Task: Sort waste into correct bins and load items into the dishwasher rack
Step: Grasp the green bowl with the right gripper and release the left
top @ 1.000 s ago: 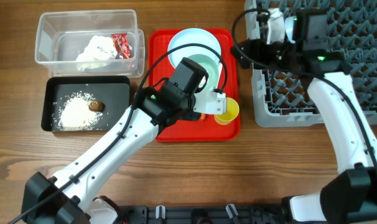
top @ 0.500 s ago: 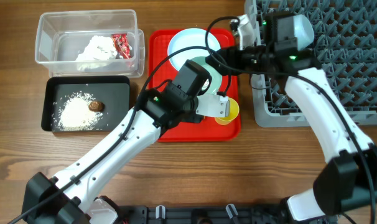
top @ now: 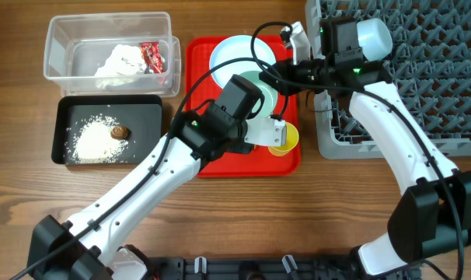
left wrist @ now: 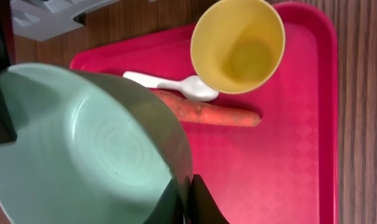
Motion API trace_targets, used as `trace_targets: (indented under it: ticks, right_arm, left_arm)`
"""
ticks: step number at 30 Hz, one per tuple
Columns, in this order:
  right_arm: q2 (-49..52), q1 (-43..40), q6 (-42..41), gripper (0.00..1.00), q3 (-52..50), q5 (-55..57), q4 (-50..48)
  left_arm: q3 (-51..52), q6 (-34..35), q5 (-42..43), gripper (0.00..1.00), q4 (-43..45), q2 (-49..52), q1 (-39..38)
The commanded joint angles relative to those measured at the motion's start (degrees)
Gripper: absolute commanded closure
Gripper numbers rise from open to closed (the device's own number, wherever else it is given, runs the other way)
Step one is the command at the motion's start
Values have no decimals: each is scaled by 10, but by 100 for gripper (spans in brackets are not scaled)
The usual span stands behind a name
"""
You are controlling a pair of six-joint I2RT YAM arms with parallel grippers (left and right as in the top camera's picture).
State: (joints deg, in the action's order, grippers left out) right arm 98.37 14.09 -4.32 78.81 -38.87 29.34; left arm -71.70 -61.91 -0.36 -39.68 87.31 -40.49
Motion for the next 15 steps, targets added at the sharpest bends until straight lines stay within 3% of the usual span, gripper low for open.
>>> trace_targets:
  ticks: [1, 8, 10, 11, 13, 15]
  right_arm:
    - [5, 2, -2, 96, 3, -13, 2]
    - [5, 2, -2, 96, 3, 57, 23]
    - [5, 2, -2, 96, 3, 75, 25]
    - [5, 2, -2, 96, 3, 83, 25]
    - [5, 2, -2, 96, 3, 94, 24]
    - [5, 1, -2, 96, 3, 95, 24]
  left_arm:
    - [-3, -7, 9, 96, 0, -10, -2]
    - [-3, -7, 9, 96, 1, -10, -2]
    - [-3, -7, 9, 85, 1, -10, -2]
    - [-3, -7, 9, 69, 1, -10, -2]
    - [-3, -7, 9, 0, 1, -10, -2]
    - [-3, -5, 9, 0, 1, -10, -2]
